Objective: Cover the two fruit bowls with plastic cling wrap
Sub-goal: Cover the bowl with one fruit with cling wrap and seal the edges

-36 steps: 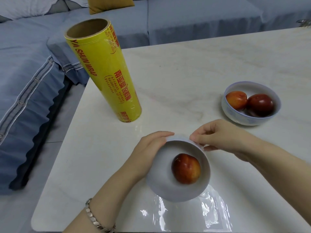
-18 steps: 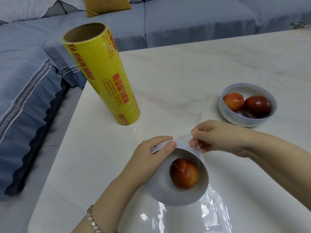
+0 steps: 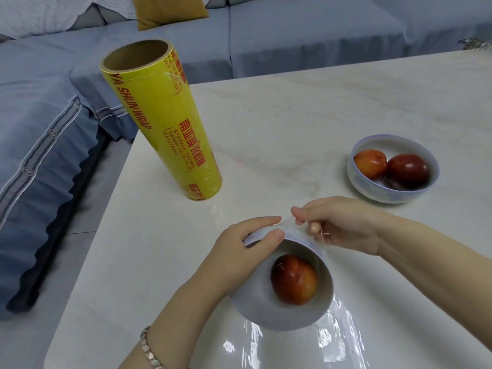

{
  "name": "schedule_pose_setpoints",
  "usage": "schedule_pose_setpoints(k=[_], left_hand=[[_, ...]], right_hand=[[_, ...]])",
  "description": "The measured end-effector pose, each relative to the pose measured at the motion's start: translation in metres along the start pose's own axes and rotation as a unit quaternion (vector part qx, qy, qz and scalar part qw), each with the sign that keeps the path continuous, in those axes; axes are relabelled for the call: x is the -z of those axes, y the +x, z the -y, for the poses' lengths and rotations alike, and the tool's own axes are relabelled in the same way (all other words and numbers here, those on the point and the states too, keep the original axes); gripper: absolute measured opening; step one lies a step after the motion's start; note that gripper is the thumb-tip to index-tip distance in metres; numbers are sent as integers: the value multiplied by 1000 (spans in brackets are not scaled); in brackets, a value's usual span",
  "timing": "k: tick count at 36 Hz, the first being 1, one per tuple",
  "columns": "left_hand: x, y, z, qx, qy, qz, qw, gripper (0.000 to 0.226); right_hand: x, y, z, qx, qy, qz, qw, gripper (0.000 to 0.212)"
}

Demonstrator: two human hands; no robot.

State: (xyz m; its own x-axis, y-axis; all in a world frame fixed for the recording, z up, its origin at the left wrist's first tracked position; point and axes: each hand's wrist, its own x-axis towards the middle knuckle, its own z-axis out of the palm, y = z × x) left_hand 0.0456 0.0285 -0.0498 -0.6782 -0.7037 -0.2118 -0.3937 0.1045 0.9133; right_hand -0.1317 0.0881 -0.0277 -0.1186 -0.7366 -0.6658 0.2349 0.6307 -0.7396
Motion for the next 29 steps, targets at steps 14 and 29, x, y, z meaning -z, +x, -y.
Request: schedule_pose_setpoints(k=[14, 29], left_hand=[[2, 2, 3, -20, -41, 5, 999, 40], [0, -5, 5, -61, -65, -18, 996, 31]], right_hand=[[-19, 7, -30, 120, 230, -22, 966, 30], [-32, 10, -27, 115, 85, -156, 977, 17]])
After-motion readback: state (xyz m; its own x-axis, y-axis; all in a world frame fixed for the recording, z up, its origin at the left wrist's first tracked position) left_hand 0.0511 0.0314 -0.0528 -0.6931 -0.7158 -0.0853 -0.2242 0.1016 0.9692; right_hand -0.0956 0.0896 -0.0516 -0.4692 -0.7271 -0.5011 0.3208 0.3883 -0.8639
